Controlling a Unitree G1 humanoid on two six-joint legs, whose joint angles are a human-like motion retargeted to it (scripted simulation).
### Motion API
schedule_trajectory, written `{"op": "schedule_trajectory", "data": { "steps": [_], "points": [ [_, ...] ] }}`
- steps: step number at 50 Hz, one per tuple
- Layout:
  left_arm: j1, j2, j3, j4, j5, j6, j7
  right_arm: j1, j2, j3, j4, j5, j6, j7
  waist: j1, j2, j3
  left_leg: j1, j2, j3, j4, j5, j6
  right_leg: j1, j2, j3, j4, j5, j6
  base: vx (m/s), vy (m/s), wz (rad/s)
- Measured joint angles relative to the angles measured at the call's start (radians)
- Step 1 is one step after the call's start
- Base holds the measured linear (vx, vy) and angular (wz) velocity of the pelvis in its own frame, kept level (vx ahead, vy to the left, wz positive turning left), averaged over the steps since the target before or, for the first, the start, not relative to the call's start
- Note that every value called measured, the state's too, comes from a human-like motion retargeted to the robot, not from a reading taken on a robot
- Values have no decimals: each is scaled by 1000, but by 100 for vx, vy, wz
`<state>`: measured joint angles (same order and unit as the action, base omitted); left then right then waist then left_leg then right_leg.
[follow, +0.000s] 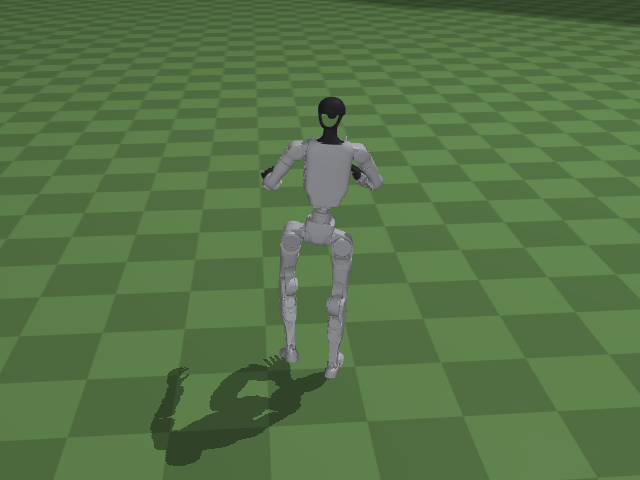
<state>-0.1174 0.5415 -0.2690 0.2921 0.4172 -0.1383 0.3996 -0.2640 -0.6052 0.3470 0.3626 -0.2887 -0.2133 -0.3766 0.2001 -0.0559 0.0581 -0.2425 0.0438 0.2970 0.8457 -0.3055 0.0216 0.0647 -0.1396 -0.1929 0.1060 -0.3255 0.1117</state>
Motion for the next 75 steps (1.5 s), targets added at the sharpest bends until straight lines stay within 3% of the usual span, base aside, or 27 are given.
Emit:
{"op": "schedule_trajectory", "data": {
  "steps": [5,10,13,17,20,25,27,30,34,37,40,43,47,50,53,55,60,62,63,68,70,75],
  "points": [
    [9,-4,8,5,-3,-3,-2,-34,9,0,2,-11,7,-9,56,25,27,-4,-19,45,-477,108,-29,60,34,49,18,-38,19,52,3,-70],
    [-6,-14,11,10,6,-9,1,-47,13,-5,18,-20,7,-18,77,72,53,23,-21,186,-884,257,-157,170,87,69,1,-61,20,59,9,-40],
    [-12,-7,15,13,20,-16,-5,-40,18,-1,31,-15,-2,-21,88,69,52,22,-23,204,-924,238,-169,221,90,94,5,-55,22,65,13,-44],
    [-1,21,24,13,24,-21,-7,-7,38,5,40,-21,-2,-9,112,45,19,54,-5,183,-873,262,-107,230,83,146,111,-14,26,72,16,-57],
    [14,43,30,7,7,-13,-3,29,51,7,39,-18,5,11,100,26,4,120,-1,181,-834,265,-68,243,75,172,219,89,2,78,21,-17],
    [14,72,26,29,32,13,14,73,66,33,18,13,-13,34,25,2,-30,193,12,144,-728,142,-60,28,61,163,734,311,-9,70,23,23],
    [-6,73,24,44,49,23,17,80,60,41,5,36,-27,33,-21,6,-40,194,29,114,-656,95,-78,-67,51,131,884,298,-33,60,21,62],
    [-55,53,23,65,81,42,22,85,40,35,-3,56,-42,32,-88,30,-38,210,46,57,-592,54,-114,-171,32,66,977,192,-87,57,19,82],
    [-140,0,21,71,113,70,27,91,8,-12,0,55,-38,40,-169,64,-10,268,39,-11,-590,29,-145,-240,7,-43,847,84,-140,53,13,106],
    [-183,-30,8,63,110,69,21,103,-8,-39,8,74,-39,41,-235,75,1,307,30,-71,-585,2,-154,-255,13,-109,620,43,-140,53,4,120],
    [-220,-47,-13,49,92,64,18,112,-19,-63,12,89,-30,42,-294,56,15,352,-10,-128,-596,-22,-151,-259,32,-105,318,83,-94,52,-2,117],
    [-250,-50,-36,39,65,52,14,114,-24,-77,13,93,-14,42,-336,16,33,414,-65,-172,-616,-47,-149,-249,27,-99,13,197,-32,55,-7,92],
    [-265,-44,-57,37,62,46,5,117,-22,-79,9,77,3,45,-353,-1,46,497,-83,-193,-645,-68,-161,-254,36,-221,-193,254,46,58,-10,41],
    [-259,-40,-63,37,67,44,-5,119,-27,-84,5,68,6,52,-355,7,35,526,-82,-207,-632,-64,-166,-253,40,-254,-193,249,51,62,-12,27],
    [-236,-42,-57,40,67,38,-12,118,-41,-92,5,63,4,63,-355,19,10,527,-87,-234,-576,-33,-172,-217,30,-246,-193,295,20,68,-14,28],
    [-202,-46,-56,42,84,17,-9,133,-35,-103,1,35,-19,78,-347,20,-16,520,-96,-246,-528,21,-172,-235,-7,-247,-96,259,56,71,-16,17],
    [-76,-58,-33,21,53,10,-10,135,-49,-80,-13,15,-21,70,-331,41,-61,366,-69,-221,-163,242,-178,-192,-27,-222,6,139,7,66,-20,-1],
    [-49,-56,-25,10,32,15,-8,116,-53,-80,-19,15,-10,63,-316,48,-61,258,-40,-191,30,273,-155,-167,-20,-209,7,113,-10,57,-19,-12],
    [-47,-55,-19,5,16,26,-10,97,-61,-81,-20,27,2,55,-309,58,-51,205,-19,-179,120,261,-141,-123,2,-207,-59,120,-34,54,-18,-29],
    [-23,-41,-1,8,21,11,-25,41,-12,-62,1,16,5,46,-197,23,-31,59,38,-38,250,81,-13,-133,-20,-112,83,32,13,52,-14,-91],
    [-19,-39,10,3,12,21,-30,12,-7,-50,16,26,16,32,-150,14,-9,24,28,-10,192,29,-2,-59,-2,-83,-6,33,-19,49,-8,-105],
    [-10,-30,36,-10,9,24,-18,-51,11,2,33,17,19,21,-38,2,40,-1,-12,26,-195,12,-17,5,10,2,1,0,3,50,-2,-104]
  ]
}}
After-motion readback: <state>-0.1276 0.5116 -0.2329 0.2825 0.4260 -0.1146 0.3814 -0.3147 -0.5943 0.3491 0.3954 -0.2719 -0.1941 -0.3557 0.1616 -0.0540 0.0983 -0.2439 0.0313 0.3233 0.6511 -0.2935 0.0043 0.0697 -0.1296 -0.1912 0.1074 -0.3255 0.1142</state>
